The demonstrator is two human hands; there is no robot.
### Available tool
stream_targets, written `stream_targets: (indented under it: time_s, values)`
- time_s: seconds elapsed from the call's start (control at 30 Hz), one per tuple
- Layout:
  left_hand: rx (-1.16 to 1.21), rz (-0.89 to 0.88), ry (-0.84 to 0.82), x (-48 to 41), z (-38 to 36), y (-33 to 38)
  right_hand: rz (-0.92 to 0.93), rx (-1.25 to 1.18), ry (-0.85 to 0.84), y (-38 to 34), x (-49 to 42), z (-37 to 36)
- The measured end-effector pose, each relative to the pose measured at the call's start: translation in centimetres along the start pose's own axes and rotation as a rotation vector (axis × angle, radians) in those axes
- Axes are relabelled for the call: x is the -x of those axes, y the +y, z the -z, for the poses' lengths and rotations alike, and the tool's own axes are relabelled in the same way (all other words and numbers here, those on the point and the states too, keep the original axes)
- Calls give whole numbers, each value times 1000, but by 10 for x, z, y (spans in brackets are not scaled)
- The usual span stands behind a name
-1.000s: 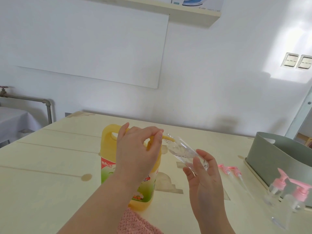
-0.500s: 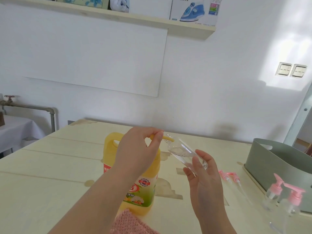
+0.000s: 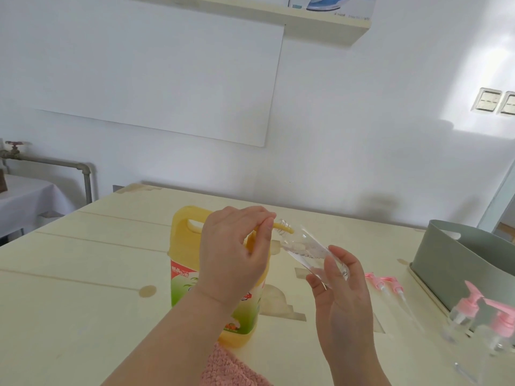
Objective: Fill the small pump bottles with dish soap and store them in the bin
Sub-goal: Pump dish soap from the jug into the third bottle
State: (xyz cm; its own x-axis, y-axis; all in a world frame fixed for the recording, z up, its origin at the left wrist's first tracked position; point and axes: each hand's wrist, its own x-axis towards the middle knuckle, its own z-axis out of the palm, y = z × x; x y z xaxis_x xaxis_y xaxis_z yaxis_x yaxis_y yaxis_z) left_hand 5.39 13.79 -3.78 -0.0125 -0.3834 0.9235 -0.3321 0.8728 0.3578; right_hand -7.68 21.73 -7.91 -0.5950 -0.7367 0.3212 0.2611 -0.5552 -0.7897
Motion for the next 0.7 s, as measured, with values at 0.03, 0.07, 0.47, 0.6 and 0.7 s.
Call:
stream_targets:
  time_s: [0.03, 0.07, 0.47, 0.6, 0.7]
  values:
    - [-6, 1, -3, 1, 0, -1, 3, 1, -4, 1, 0, 0]
    - [-12, 3, -8, 1, 0, -1, -3, 11, -2, 1, 0, 0]
    - [5, 354, -307, -28, 28, 21, -10, 50, -13, -16, 2, -3]
    - [40, 492, -403, -38, 30, 22, -11, 61, -21, -17, 4, -7]
    - [53, 531, -447, -42, 31, 20, 39, 101, -14, -14, 4, -8]
